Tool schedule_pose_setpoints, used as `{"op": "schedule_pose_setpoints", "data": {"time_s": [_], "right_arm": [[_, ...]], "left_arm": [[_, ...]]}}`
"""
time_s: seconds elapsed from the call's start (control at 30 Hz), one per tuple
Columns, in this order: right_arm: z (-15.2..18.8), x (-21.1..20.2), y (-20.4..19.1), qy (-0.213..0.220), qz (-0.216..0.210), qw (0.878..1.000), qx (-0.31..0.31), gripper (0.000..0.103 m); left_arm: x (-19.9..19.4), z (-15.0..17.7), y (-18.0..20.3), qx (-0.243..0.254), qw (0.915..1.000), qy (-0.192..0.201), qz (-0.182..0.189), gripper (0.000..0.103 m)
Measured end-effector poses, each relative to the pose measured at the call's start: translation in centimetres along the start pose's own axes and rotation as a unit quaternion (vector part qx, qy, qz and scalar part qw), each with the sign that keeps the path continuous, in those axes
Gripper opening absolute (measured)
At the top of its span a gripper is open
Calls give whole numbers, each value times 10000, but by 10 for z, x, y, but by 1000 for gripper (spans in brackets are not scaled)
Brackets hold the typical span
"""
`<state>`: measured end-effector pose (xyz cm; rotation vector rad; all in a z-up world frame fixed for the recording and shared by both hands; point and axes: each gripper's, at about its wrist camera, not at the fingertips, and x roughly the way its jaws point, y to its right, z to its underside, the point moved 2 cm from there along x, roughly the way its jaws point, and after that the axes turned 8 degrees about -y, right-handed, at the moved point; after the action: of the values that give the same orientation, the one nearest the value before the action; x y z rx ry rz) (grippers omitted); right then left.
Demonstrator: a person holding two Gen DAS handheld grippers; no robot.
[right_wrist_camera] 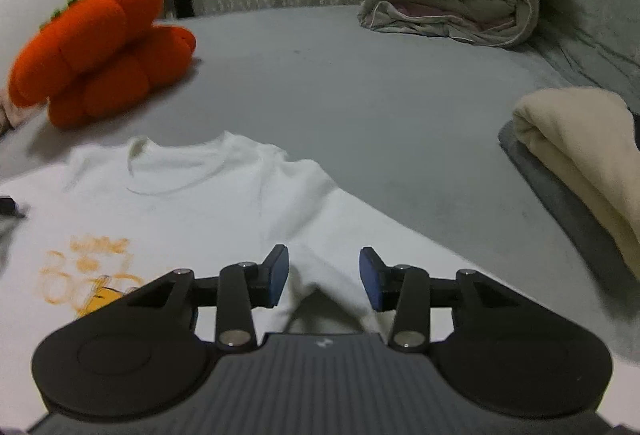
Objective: Fold clothes
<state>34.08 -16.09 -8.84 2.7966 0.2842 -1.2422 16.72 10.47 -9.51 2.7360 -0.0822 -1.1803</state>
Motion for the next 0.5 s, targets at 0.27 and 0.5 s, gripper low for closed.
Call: {"op": "schedule_pose_setpoints", "data": {"time_s": [0.27,0.5], "right_arm": [[-71,55,-22,-1,-188,9985,-522,44],[-72,98,-36,-481,-169,9942,-948,9]], "left_arm": [[9,5,-5,-91,9997,-129,-189,36],[8,7,-5,-16,9997,-132,-229,36]]}}
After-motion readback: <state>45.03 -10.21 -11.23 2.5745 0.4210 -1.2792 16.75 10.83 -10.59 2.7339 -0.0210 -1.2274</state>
